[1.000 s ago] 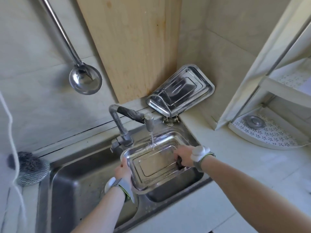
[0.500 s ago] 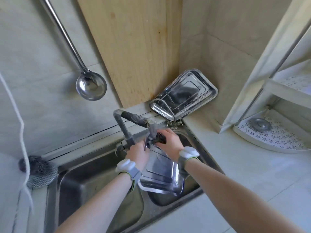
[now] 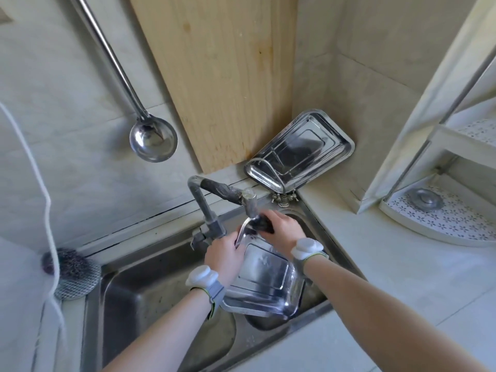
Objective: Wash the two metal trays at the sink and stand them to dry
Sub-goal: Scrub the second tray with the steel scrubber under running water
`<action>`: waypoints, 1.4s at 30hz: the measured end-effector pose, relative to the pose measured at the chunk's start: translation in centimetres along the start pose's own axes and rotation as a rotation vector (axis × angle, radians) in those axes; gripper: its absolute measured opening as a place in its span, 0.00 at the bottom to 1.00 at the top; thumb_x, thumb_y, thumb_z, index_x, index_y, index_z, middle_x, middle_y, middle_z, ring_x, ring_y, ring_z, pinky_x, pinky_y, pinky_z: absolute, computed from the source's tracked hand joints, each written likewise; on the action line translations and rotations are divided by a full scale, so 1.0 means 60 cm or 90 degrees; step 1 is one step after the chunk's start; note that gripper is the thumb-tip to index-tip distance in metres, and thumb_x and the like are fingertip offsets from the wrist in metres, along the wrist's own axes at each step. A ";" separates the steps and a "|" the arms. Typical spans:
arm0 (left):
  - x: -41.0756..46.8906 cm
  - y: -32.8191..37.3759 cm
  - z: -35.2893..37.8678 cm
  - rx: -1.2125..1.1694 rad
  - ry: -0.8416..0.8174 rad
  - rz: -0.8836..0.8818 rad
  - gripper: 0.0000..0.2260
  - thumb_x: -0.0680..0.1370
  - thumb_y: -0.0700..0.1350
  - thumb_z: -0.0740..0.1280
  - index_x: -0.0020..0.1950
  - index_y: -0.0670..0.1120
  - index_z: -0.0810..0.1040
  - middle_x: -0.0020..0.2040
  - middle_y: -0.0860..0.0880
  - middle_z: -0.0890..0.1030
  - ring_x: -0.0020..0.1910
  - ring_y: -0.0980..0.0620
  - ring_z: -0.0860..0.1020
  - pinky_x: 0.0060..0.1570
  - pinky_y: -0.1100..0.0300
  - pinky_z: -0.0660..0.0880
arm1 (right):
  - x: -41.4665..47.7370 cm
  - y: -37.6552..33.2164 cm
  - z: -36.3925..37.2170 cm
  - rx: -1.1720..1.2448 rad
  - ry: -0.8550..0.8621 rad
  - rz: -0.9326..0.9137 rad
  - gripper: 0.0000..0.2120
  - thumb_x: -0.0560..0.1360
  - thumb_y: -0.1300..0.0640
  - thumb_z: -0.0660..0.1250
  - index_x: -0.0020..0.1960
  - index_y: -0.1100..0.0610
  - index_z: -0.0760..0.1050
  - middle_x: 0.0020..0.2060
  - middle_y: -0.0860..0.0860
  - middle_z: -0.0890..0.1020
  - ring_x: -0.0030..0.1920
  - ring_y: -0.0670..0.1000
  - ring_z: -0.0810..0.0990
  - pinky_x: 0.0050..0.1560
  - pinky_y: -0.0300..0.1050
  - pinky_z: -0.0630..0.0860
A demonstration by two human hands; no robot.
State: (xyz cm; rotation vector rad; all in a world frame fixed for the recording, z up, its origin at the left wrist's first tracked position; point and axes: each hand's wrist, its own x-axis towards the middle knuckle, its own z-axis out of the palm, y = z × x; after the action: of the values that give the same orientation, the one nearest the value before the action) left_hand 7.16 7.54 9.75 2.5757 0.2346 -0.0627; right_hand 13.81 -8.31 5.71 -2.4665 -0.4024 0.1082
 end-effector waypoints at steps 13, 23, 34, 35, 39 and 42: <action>0.001 -0.027 -0.008 -0.042 0.025 -0.012 0.09 0.77 0.51 0.62 0.51 0.51 0.81 0.37 0.45 0.82 0.42 0.39 0.78 0.43 0.52 0.76 | -0.005 0.026 0.014 -0.048 -0.099 0.211 0.08 0.76 0.50 0.66 0.54 0.46 0.75 0.51 0.48 0.80 0.44 0.54 0.79 0.48 0.49 0.78; 0.002 -0.044 -0.016 -0.076 0.043 -0.031 0.11 0.76 0.51 0.63 0.55 0.55 0.81 0.36 0.48 0.81 0.40 0.42 0.78 0.40 0.58 0.73 | 0.003 0.020 0.031 -0.047 -0.116 0.218 0.11 0.75 0.54 0.66 0.56 0.45 0.72 0.55 0.49 0.78 0.50 0.57 0.78 0.51 0.54 0.77; 0.017 -0.045 -0.020 -0.032 0.046 0.020 0.12 0.76 0.50 0.64 0.59 0.58 0.80 0.36 0.47 0.81 0.41 0.41 0.78 0.41 0.55 0.75 | 0.025 -0.007 0.033 0.006 -0.082 0.177 0.09 0.74 0.49 0.68 0.54 0.46 0.75 0.47 0.50 0.82 0.44 0.55 0.80 0.47 0.51 0.79; 0.024 -0.046 -0.020 -0.022 0.043 0.016 0.13 0.76 0.49 0.64 0.59 0.58 0.79 0.34 0.48 0.80 0.40 0.41 0.78 0.40 0.56 0.74 | 0.033 -0.032 0.033 0.032 -0.050 0.137 0.08 0.75 0.50 0.68 0.52 0.50 0.75 0.46 0.50 0.82 0.44 0.55 0.80 0.46 0.50 0.79; 0.030 -0.050 -0.023 -0.087 0.002 -0.001 0.13 0.72 0.47 0.64 0.53 0.54 0.83 0.29 0.49 0.76 0.38 0.39 0.78 0.36 0.56 0.72 | 0.027 -0.032 0.022 0.015 -0.035 0.007 0.11 0.75 0.49 0.67 0.55 0.51 0.73 0.43 0.47 0.81 0.42 0.53 0.80 0.44 0.48 0.76; 0.020 -0.061 -0.017 -0.148 0.024 -0.012 0.12 0.71 0.49 0.65 0.52 0.54 0.83 0.28 0.51 0.77 0.34 0.43 0.78 0.34 0.60 0.69 | 0.002 0.039 0.034 -0.012 -0.106 0.072 0.11 0.75 0.49 0.68 0.57 0.44 0.72 0.50 0.44 0.81 0.49 0.52 0.80 0.47 0.47 0.75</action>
State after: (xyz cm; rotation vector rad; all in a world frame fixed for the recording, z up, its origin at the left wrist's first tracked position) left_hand 7.67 11.34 8.61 2.3449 0.2634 0.0056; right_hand 14.15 -8.85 2.67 -2.5066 -0.3346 0.3607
